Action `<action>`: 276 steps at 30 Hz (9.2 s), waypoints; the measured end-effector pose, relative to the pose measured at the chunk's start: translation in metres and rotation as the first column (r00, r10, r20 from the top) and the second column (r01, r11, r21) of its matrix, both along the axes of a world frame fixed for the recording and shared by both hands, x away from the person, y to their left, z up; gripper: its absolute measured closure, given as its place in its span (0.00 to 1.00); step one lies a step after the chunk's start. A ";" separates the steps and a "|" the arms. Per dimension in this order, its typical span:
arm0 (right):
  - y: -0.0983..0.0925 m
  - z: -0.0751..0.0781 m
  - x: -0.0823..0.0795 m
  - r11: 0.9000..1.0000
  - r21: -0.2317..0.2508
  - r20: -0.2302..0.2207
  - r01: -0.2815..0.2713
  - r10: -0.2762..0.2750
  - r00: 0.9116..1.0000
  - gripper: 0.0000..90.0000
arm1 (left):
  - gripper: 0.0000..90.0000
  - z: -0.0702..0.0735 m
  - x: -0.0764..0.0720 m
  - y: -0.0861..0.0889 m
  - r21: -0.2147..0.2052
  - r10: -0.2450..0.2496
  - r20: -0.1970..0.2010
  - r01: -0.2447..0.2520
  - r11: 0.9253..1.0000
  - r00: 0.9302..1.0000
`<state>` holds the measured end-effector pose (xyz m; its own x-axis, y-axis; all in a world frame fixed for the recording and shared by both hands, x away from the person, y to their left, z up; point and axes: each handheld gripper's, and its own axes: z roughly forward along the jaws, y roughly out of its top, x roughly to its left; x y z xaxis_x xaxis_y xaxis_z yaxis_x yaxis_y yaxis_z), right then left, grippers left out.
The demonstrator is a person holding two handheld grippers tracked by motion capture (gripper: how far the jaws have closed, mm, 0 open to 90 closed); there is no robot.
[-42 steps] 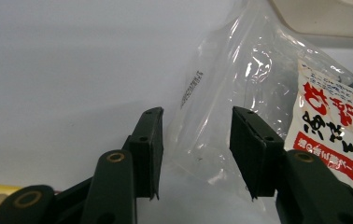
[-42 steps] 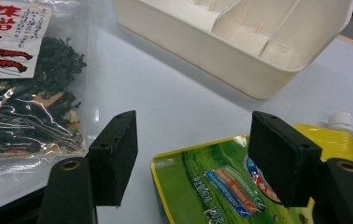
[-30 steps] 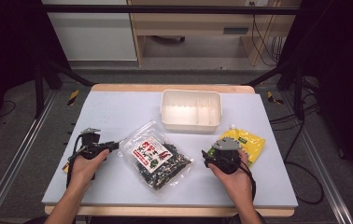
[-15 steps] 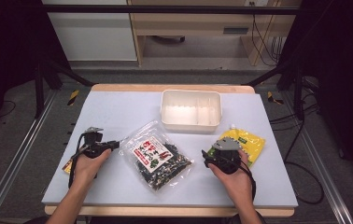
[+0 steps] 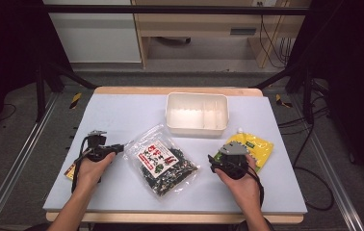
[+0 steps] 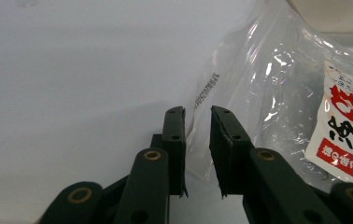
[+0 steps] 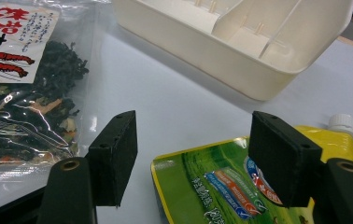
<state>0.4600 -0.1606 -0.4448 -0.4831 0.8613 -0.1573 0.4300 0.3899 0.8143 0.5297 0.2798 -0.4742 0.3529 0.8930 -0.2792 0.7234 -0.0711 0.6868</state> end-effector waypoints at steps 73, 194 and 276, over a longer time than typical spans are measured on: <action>0.028 0.132 0.048 0.963 -0.079 0.093 -0.259 0.266 0.959 0.21 | 1.00 0.161 -0.024 -0.066 0.024 -0.326 0.323 0.337 0.941 0.889; 0.006 0.197 0.063 0.767 -0.017 -0.271 -0.642 0.614 0.741 0.93 | 0.54 0.214 -0.034 -0.099 -0.015 -0.346 0.477 0.401 0.916 0.808; 0.010 0.193 0.198 0.981 0.124 -0.282 -0.149 0.179 0.942 0.92 | 0.09 0.037 -0.077 -0.023 0.174 -0.235 0.308 0.189 0.967 0.922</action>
<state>0.6577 -0.1503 -0.2520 -0.6306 0.7705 0.0936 0.5910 0.3985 0.7014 0.4528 0.2570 -0.4367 0.5884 0.8086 0.0025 0.4210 -0.3090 0.8528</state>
